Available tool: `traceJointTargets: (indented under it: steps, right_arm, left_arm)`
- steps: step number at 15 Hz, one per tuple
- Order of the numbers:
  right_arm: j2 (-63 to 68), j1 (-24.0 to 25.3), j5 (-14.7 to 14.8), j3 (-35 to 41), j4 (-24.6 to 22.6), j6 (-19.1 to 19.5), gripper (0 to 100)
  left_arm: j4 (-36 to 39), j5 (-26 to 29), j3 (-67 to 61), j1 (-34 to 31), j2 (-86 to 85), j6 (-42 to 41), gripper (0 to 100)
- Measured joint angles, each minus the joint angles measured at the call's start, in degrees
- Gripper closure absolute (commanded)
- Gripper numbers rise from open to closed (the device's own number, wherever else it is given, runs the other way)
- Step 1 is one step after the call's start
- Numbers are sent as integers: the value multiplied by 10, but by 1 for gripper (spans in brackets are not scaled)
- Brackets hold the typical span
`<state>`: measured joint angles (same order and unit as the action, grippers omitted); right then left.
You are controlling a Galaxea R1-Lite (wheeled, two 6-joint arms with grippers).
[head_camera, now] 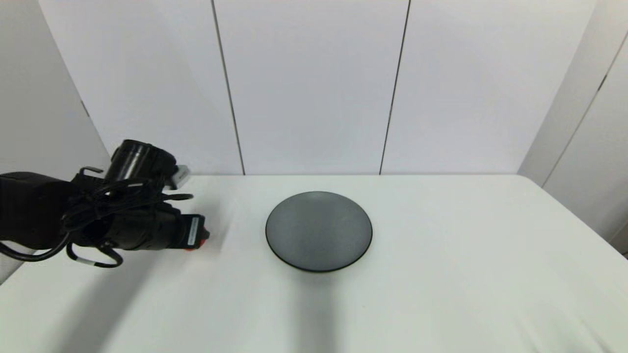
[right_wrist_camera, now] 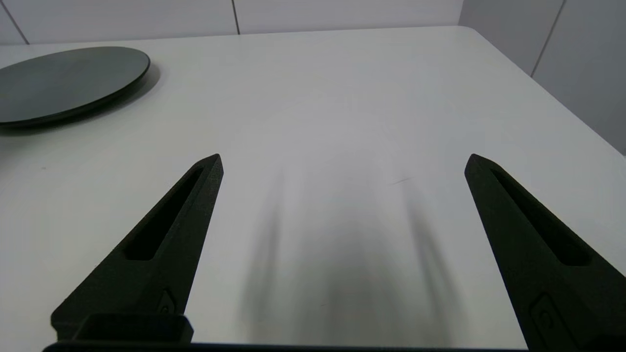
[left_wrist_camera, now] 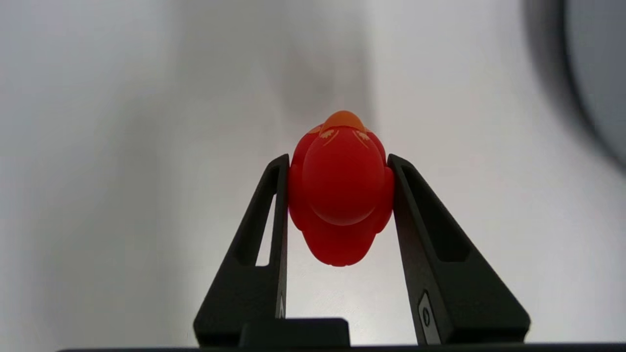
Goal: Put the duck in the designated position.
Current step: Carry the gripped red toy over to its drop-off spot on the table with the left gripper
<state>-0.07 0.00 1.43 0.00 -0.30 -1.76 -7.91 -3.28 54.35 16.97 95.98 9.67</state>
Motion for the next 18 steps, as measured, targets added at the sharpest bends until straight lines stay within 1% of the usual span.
traceJointTargets:
  steps: [3, 4, 9, 16, 18]
  right_arm:
    - [0, 0, 0, 0, 0, 0, 0]
    - [0, 0, 0, 0, 0, 0, 0]
    - [0, 0, 0, 0, 0, 0, 0]
    - [0, 0, 0, 0, 0, 0, 0]
    - [0, 0, 0, 0, 0, 0, 0]
  left_arm:
    - [50, -1, 21, 11, 48, 1, 100]
    - [55, -1, 30, 12, 63, 1, 100]
    - [57, -1, 80, 14, 126, 7, 100]
    - [57, 0, 123, 22, 160, 24, 100]
    - [55, -1, 132, 30, 164, 45, 100]
